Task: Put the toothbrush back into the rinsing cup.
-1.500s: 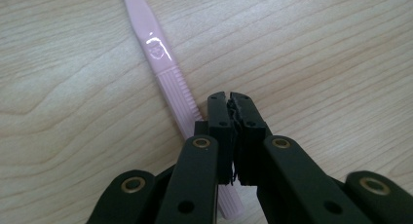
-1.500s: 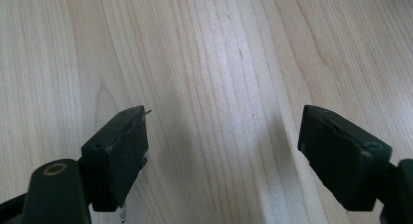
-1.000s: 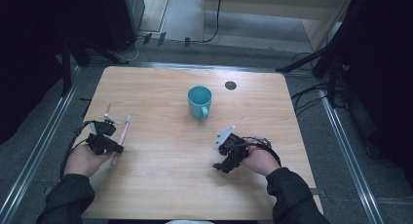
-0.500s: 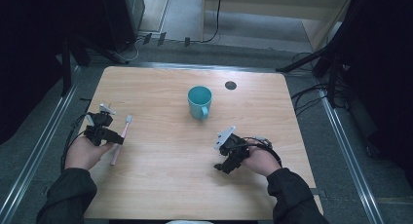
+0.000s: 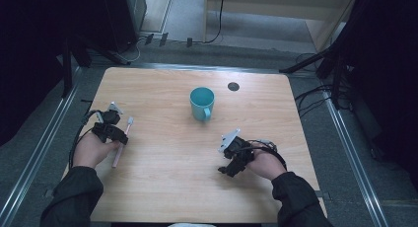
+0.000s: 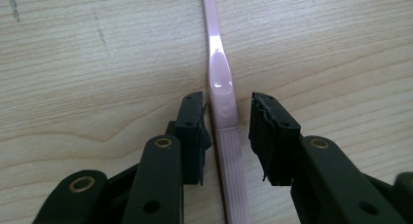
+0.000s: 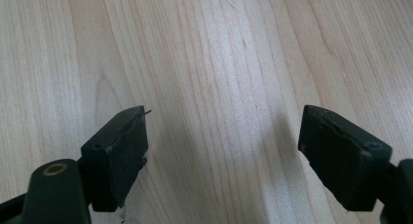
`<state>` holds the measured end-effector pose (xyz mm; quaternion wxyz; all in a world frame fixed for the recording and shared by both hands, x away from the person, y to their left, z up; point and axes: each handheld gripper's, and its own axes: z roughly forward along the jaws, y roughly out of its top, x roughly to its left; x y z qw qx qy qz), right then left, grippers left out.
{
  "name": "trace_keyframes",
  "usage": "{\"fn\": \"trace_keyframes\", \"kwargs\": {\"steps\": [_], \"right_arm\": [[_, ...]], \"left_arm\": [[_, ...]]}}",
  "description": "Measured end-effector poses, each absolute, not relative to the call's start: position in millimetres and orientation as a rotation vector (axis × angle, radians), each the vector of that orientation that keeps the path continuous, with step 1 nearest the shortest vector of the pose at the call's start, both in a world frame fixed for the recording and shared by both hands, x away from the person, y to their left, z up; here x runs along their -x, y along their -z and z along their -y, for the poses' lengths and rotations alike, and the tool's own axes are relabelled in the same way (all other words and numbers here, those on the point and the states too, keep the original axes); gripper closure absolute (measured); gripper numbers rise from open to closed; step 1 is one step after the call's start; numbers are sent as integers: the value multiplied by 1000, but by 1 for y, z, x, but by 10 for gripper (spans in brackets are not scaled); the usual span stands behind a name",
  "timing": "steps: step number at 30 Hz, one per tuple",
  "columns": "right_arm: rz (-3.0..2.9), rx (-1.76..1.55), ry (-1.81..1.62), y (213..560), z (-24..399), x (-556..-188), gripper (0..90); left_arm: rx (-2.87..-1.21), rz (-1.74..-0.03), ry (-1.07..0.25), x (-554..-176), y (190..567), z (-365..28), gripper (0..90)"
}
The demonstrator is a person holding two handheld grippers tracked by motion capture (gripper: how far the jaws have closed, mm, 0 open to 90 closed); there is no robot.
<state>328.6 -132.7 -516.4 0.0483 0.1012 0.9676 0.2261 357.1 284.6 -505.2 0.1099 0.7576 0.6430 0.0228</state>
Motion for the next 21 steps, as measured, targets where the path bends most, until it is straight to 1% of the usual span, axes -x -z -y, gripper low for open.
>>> {"fn": "trace_keyframes", "kwargs": {"steps": [6,10,15,18,21], "right_arm": [[-2955,-316,-683,517,133,-328,184],[-2958,-323,-674,517,133,-327,184],[-2957,-326,-670,518,135,-326,184],[-2960,-315,-668,519,135,-325,184],[-2950,-327,-666,519,137,-324,184]], "left_arm": [[-2222,-1910,-40,-360,506,-287,661],[-2253,-1924,-23,-363,506,-283,665],[-2297,-1937,-56,-366,507,-279,673],[-2325,-1953,-69,-368,506,-277,695],[-2324,-1976,-45,-370,506,-277,720]]}}
